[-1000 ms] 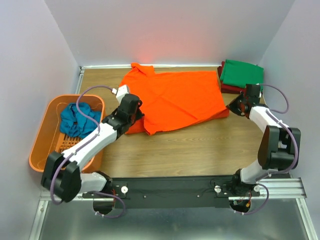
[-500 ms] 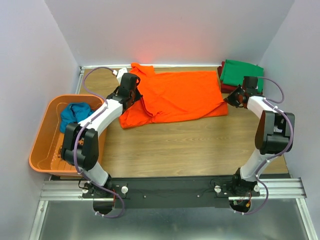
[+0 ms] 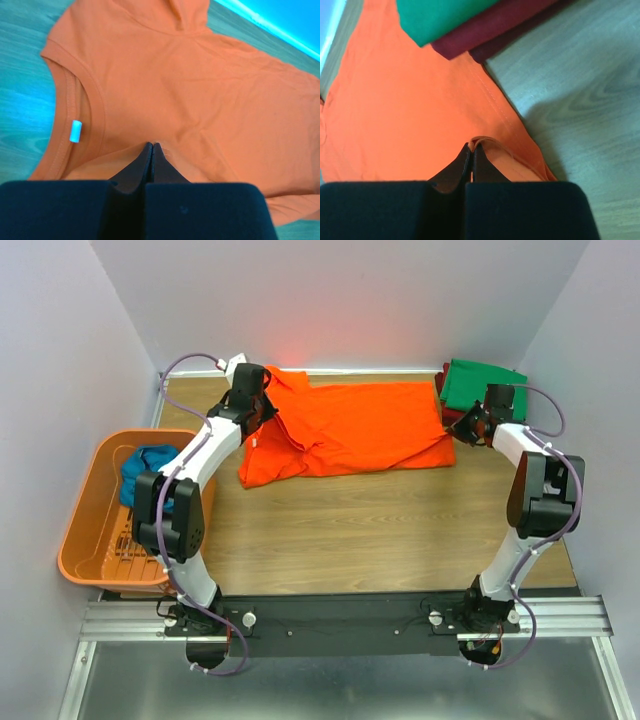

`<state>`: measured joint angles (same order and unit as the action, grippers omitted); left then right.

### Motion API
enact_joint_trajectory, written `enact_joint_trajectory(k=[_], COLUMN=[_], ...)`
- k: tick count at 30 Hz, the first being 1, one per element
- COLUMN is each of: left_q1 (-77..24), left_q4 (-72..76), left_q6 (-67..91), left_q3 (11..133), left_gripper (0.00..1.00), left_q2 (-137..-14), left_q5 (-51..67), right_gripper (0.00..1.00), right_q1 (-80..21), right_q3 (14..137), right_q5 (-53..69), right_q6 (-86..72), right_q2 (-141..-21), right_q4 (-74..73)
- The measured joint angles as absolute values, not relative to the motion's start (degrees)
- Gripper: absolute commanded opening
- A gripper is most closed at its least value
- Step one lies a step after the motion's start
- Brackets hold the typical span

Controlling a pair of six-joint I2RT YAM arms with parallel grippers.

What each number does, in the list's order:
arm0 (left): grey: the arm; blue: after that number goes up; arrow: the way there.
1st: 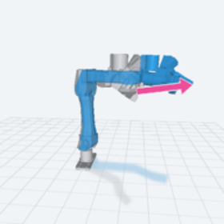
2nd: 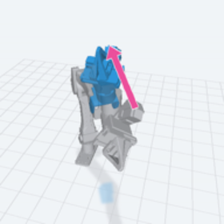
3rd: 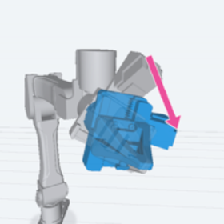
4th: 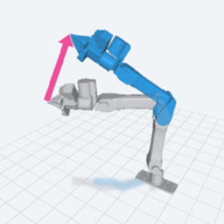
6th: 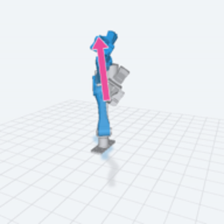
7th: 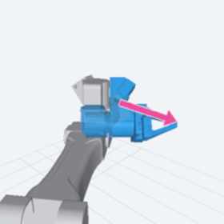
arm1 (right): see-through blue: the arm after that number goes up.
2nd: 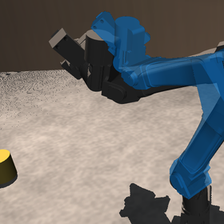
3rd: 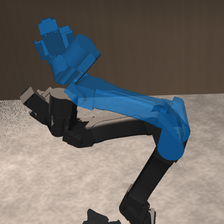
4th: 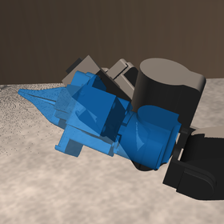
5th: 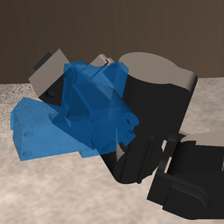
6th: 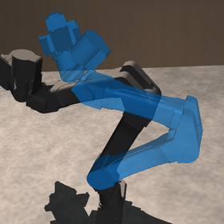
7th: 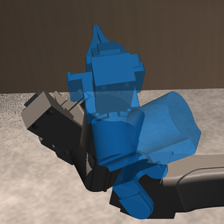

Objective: Fold and stack the t-shirts
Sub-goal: Fold the tshirt

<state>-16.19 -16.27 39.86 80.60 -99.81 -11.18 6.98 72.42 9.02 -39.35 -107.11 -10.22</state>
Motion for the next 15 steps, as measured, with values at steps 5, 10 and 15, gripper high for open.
enact_joint_trajectory(k=[5,10,15], left_q1=[-14.20,-13.39,-13.02], left_q4=[-16.73,-17.45,-18.33], left_q6=[39.22,38.79,38.37], left_q3=[83.07,85.03,86.83], left_gripper=[0.00,0.00,0.00], left_q2=[-101.23,-103.77,-106.06], left_q5=[-10.85,-10.79,-10.35], right_gripper=[0.03,0.03,0.03], right_q1=[6.98,6.98,6.98], right_q3=[73.89,74.56,75.64], right_q5=[9.74,9.98,10.50], right_q6=[-38.50,-37.80,-37.06], right_q2=[-108.16,-109.60,-111.09], right_q4=[-10.00,-9.93,-9.93])
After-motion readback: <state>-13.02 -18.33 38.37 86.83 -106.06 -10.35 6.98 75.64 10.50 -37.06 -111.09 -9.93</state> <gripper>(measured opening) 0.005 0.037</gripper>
